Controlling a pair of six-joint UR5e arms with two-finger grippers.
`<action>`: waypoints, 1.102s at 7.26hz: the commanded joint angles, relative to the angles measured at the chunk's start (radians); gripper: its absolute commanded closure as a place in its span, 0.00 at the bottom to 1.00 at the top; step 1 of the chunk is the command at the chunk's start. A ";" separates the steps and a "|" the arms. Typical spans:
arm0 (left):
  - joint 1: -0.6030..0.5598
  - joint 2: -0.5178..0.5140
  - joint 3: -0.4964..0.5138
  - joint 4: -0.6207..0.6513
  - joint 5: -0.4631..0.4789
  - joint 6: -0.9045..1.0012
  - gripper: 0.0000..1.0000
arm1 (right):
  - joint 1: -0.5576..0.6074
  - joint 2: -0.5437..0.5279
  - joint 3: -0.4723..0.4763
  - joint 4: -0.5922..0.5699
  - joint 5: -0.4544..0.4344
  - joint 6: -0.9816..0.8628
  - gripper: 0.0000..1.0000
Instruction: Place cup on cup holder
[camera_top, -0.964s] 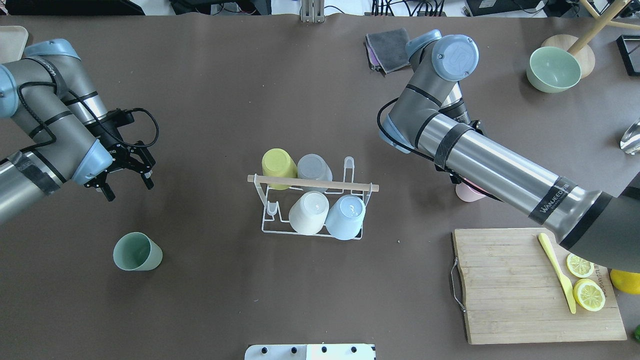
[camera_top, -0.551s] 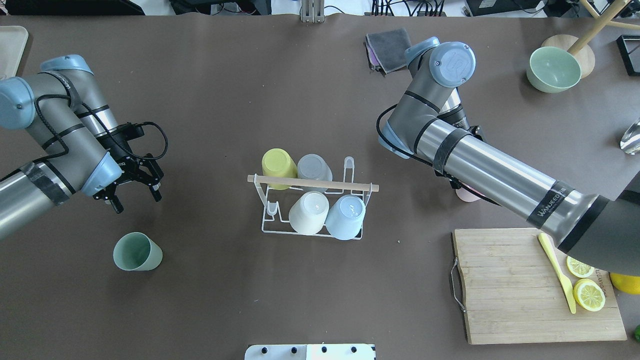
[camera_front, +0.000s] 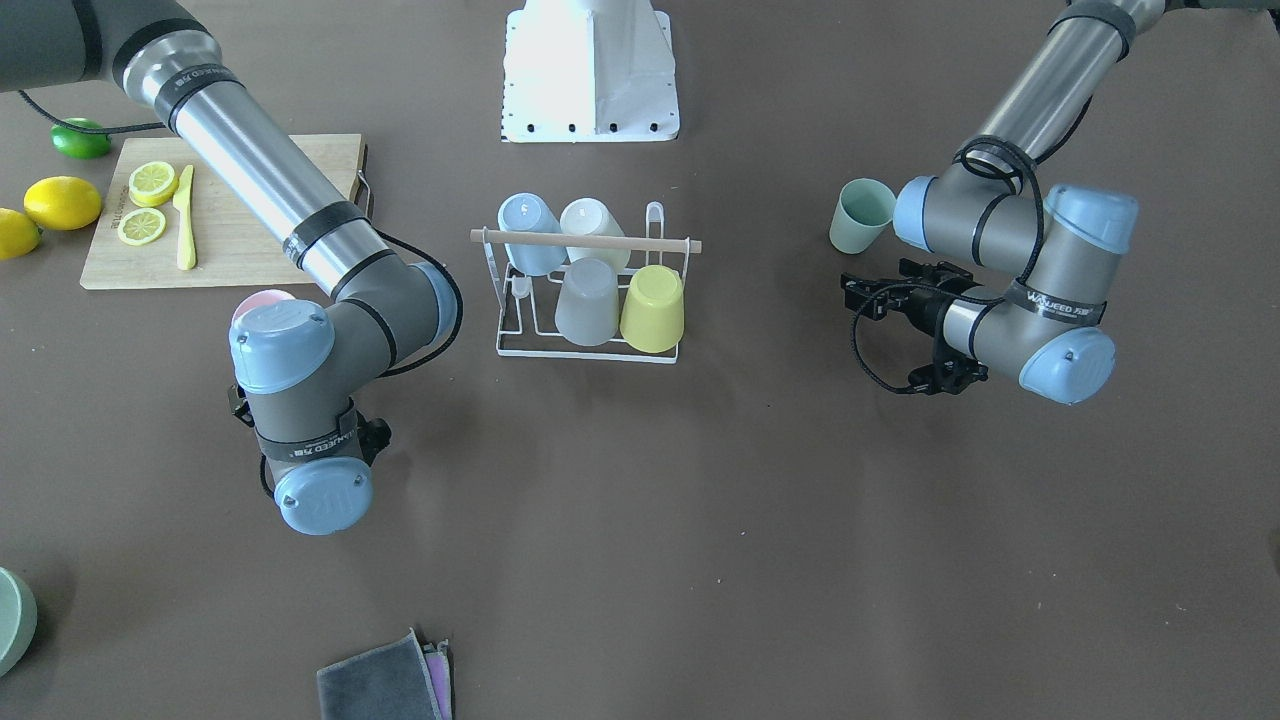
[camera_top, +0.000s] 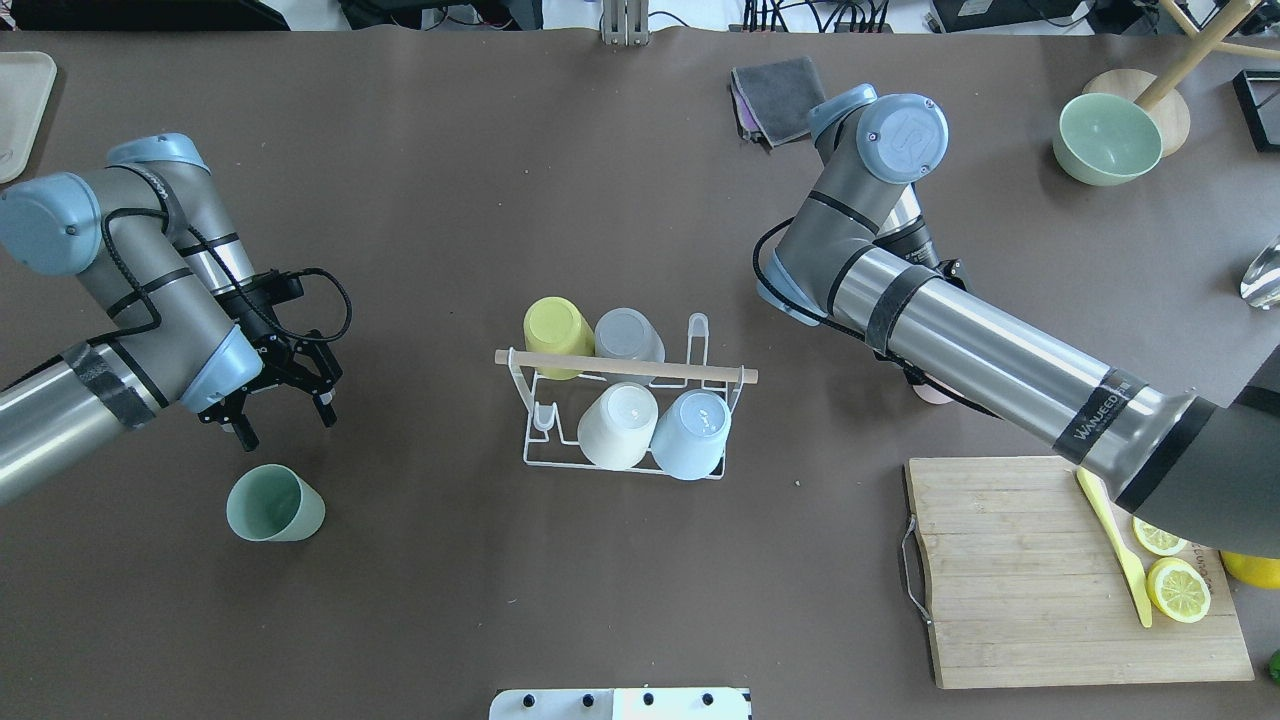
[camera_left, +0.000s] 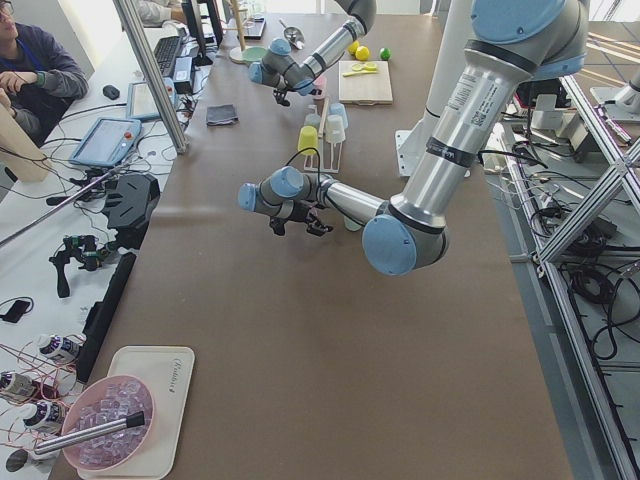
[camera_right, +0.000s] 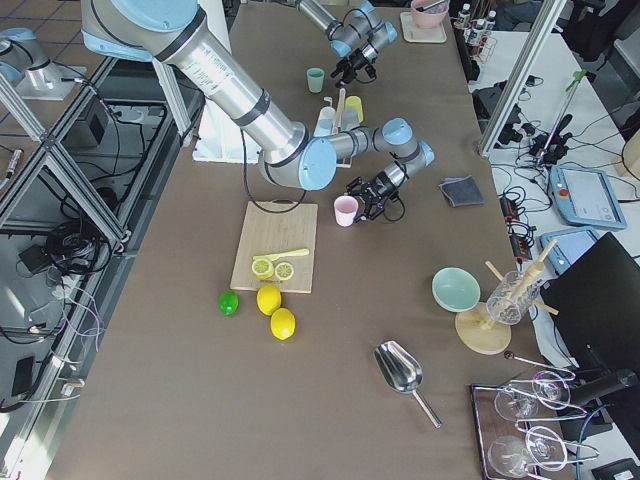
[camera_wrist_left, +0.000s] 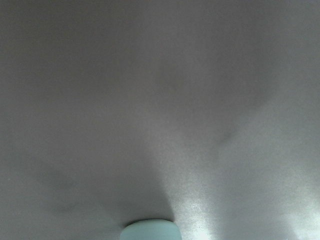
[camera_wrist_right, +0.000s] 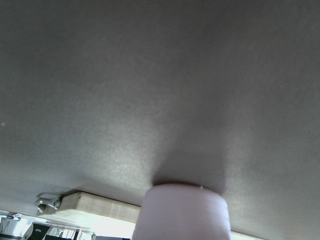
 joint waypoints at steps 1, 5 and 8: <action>0.025 0.005 -0.007 0.026 0.000 -0.003 0.03 | -0.001 -0.001 0.000 0.000 -0.003 -0.003 0.17; 0.051 0.055 -0.070 0.031 0.001 -0.010 0.03 | 0.001 -0.003 0.011 -0.005 -0.024 -0.043 0.46; 0.075 0.055 -0.070 0.031 0.001 -0.007 0.03 | 0.025 -0.013 0.085 -0.060 -0.078 -0.043 0.47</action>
